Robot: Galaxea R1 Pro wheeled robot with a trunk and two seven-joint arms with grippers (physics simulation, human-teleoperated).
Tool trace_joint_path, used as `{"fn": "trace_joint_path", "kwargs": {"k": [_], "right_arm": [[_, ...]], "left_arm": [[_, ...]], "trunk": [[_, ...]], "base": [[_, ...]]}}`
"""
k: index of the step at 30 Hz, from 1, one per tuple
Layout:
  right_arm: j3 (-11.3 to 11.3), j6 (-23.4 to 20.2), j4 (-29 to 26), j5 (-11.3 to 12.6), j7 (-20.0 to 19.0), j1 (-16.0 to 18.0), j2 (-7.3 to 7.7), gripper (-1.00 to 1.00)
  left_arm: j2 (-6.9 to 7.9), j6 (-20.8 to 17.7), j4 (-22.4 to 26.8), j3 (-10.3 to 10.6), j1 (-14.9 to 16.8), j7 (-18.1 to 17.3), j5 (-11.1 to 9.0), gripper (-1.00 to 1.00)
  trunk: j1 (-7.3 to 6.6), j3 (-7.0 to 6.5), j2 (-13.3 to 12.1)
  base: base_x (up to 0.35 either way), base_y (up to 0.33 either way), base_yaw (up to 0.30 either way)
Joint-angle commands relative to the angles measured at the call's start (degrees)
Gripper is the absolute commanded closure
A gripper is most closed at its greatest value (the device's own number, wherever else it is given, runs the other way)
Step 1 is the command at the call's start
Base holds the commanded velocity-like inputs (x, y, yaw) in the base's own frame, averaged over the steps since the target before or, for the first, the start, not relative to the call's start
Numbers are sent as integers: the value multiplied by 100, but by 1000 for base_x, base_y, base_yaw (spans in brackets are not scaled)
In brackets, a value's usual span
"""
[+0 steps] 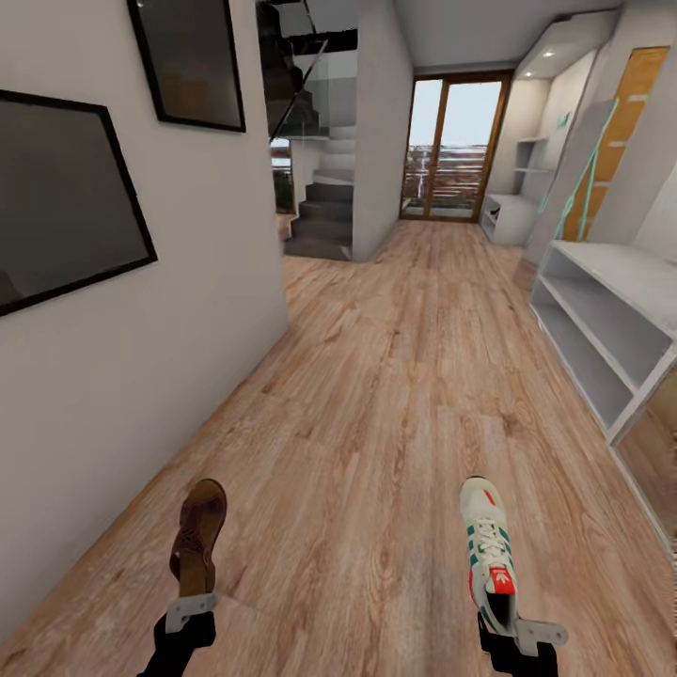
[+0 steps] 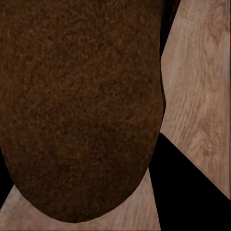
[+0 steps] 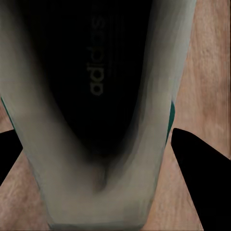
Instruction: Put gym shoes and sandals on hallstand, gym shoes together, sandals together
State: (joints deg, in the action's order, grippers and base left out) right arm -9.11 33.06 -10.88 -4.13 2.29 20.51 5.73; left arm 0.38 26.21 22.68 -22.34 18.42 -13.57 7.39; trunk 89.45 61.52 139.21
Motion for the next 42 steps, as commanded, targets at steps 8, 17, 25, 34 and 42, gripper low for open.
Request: {"fn": "trace_joint_path", "kwargs": {"k": [8,17,25,34,42], "right_arm": [[-14,16,13,-44,32,6,-1,100],[-12,16,15,-45,26,6,-17,100],[-11,15,15,-47,18,6,-19,100],[-11,13,8,-45,11,6,-21,100],[-11,10,7,-46,13,6,-21,100]], "left_arm": [[-3,24,-9,-51,4,-7,61,100],[-3,24,-18,-51,4,-5,61,100],[-3,24,-28,-51,4,-5,61,100],[-3,17,-36,-51,4,-5,55,100],[6,23,-11,-57,-2,-2,60,100]], "trunk": [[2,5,2],[2,5,2],[2,5,2],[2,5,2],[2,5,2]], "base": [[339,0,-300],[339,0,-300],[339,0,-300],[339,0,-293],[339,0,-65]]}}
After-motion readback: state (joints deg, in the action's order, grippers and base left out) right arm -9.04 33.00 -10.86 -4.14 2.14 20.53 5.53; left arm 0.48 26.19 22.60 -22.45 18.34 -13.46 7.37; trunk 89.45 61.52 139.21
